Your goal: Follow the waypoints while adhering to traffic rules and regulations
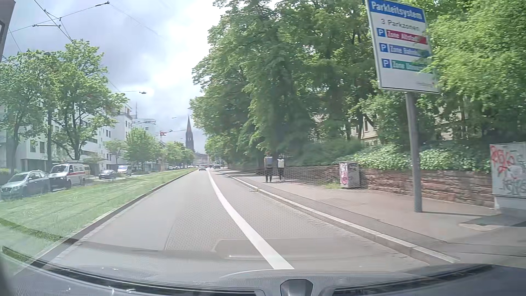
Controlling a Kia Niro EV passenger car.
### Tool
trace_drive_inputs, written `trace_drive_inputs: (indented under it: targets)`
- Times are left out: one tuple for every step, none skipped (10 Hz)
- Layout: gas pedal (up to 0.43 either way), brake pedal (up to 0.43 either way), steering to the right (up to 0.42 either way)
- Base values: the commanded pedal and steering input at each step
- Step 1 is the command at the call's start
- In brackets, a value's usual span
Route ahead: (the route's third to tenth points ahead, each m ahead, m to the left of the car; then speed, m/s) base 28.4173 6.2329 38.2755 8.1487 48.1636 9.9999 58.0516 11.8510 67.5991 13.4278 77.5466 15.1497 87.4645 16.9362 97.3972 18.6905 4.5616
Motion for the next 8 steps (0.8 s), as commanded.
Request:
trace_drive_inputs:
  targets:
    - [0.138, 0.000, -0.359]
    - [0.150, 0.000, -0.310]
    - [0.157, 0.000, -0.267]
    - [0.169, 0.000, -0.225]
    - [0.177, 0.000, -0.184]
    - [0.189, 0.000, -0.146]
    - [0.197, 0.000, -0.119]
    - [0.209, 0.000, -0.093]
